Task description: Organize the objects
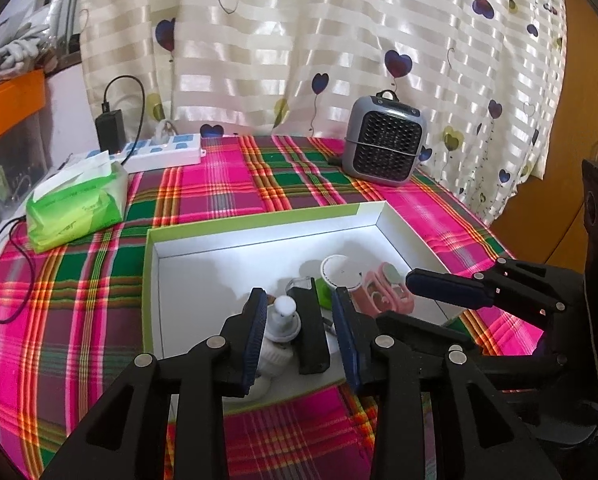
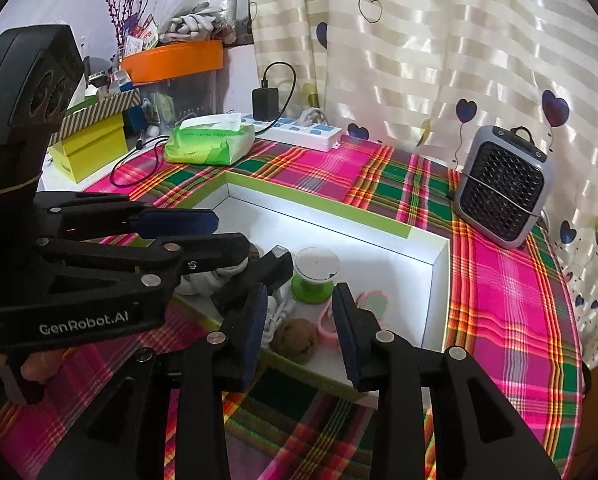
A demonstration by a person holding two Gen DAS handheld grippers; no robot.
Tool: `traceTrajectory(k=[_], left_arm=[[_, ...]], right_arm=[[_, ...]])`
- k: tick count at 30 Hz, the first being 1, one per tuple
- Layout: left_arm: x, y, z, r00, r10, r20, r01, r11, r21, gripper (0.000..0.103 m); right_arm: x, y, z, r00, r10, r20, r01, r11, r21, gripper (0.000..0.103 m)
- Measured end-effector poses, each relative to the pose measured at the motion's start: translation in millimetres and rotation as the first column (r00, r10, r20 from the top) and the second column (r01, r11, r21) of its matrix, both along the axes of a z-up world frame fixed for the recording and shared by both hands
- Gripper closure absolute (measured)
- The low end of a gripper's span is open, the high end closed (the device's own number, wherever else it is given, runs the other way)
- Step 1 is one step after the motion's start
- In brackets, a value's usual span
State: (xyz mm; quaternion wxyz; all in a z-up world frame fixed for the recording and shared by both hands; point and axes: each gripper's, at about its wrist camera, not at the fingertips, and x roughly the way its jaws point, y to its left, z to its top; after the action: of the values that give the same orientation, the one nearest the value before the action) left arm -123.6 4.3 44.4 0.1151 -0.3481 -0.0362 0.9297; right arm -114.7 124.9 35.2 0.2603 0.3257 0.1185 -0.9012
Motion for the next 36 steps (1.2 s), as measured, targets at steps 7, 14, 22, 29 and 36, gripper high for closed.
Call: traceTrajectory(k=[7,14,22,29,36], left_arm=[[17,2,1,1.000,0.001,0.003,-0.001,1.000,-0.002,0.071],[32,5,1,1.000,0.005,0.001,-0.005,1.000,-0.008,0.071],[41,7,1,1.000,0.012,0.003,-0.012,1.000,-0.011,0.071],[52,4,-3,1.000,0.028,0.014,-0.028,1.000,-0.012,0.071],[52,4,-13,0.998,0.047,0.052,-0.045,0.999,-0.026,0.071]], right_arm=[[13,0,2,1.000,-0.005,-0.001,0.005,1.000,-0.009,0.068],[26,2,3,1.000,-0.022,0.006,0.022,1.000,-0.022,0.068],[37,4,3,0.999,-0.043,0.012,0.043,0.999,-0.024,0.068],[44,1,1,0.998,-0.055,0.019,0.055,0.998,-0.014,0.068],[44,0,-10,0.996,-0.070,0.049,0.070,0.998,0.007,0.068]])
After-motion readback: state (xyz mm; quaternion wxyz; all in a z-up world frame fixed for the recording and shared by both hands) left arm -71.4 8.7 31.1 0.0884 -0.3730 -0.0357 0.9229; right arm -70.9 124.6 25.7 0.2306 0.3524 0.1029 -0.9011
